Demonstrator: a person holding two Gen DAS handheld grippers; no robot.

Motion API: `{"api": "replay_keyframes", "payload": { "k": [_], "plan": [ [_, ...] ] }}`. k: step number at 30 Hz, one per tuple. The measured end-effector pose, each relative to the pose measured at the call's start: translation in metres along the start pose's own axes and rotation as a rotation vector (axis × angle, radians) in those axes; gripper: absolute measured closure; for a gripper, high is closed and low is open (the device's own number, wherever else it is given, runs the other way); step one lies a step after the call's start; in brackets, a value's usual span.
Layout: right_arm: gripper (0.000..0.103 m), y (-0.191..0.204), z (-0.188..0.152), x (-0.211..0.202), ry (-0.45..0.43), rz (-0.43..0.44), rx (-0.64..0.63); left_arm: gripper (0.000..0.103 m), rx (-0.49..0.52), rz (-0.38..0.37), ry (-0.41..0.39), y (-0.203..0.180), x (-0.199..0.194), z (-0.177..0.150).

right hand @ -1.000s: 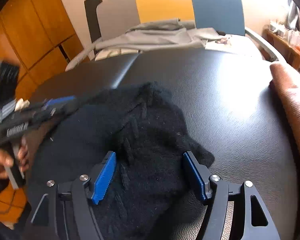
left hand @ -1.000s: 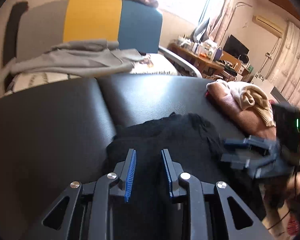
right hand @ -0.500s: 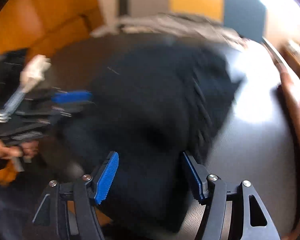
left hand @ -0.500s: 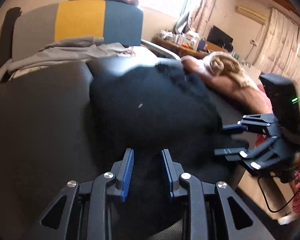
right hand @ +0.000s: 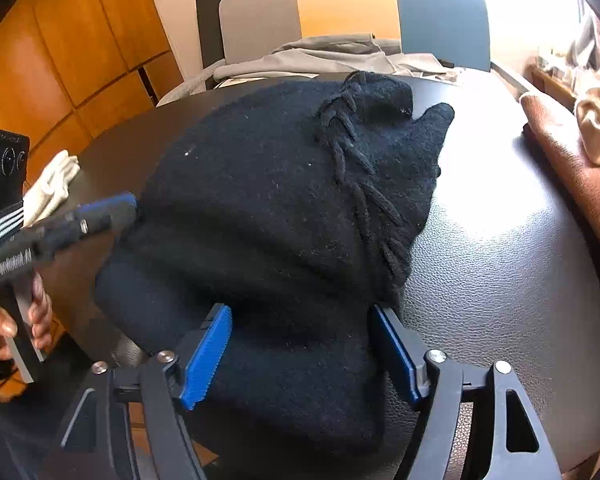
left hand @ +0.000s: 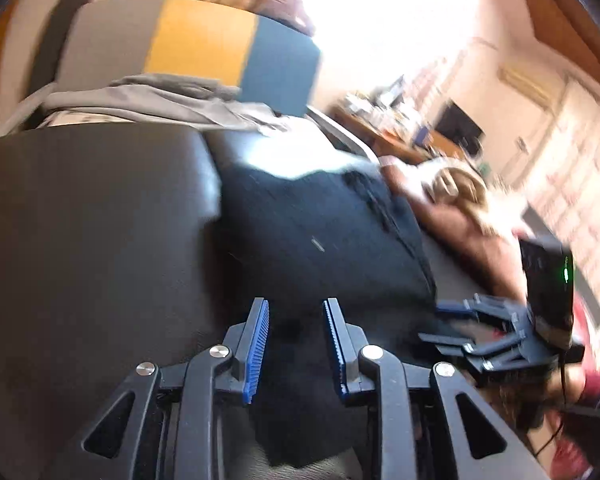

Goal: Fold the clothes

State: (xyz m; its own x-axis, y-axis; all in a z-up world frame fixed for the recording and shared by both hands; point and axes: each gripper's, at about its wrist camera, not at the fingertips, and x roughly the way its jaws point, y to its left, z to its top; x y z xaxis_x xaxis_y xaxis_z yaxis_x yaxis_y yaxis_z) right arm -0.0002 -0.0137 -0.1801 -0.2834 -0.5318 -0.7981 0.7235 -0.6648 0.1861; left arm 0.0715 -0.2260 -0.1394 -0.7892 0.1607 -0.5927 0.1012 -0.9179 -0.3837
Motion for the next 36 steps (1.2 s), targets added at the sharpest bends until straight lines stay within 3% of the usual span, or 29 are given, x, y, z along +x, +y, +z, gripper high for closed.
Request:
{"api": "replay_keyframes", "payload": {
  "k": [4, 9, 14, 17, 19, 23, 30, 34, 36],
  "plan": [
    [0.03, -0.002, 0.033, -0.031, -0.092, 0.06, 0.04, 0.075, 0.02, 0.03, -0.055, 0.011, -0.011, 0.026],
    [0.03, 0.004, 0.084, -0.045, -0.166, 0.089, -0.033, 0.075, 0.11, 0.017, -0.031, 0.003, 0.018, 0.057],
    [0.029, 0.0, 0.136, 0.006, -0.118, 0.079, -0.106, 0.075, 0.134, -0.002, -0.003, -0.006, 0.059, 0.085],
    [0.028, -0.017, 0.158, 0.053, -0.031, 0.055, -0.074, 0.074, 0.114, 0.03, 0.127, -0.004, 0.106, 0.089],
    [0.027, -0.036, 0.153, 0.073, 0.011, 0.04, -0.036, 0.072, 0.083, 0.025, 0.171, 0.002, 0.127, 0.082],
    [0.027, -0.064, 0.145, 0.081, -0.011, 0.057, 0.031, 0.072, 0.092, 0.055, 0.128, -0.004, 0.128, 0.077],
    [0.022, -0.055, 0.142, 0.074, -0.028, 0.042, 0.016, 0.072, 0.109, 0.083, 0.101, -0.008, 0.116, 0.083],
    [0.02, -0.052, 0.142, 0.047, -0.081, 0.052, 0.045, 0.072, 0.001, 0.058, 0.016, 0.01, 0.082, 0.095],
    [0.012, -0.057, 0.142, 0.031, -0.113, 0.094, 0.096, 0.071, -0.081, 0.023, -0.002, 0.027, 0.065, 0.094]
  ]
}}
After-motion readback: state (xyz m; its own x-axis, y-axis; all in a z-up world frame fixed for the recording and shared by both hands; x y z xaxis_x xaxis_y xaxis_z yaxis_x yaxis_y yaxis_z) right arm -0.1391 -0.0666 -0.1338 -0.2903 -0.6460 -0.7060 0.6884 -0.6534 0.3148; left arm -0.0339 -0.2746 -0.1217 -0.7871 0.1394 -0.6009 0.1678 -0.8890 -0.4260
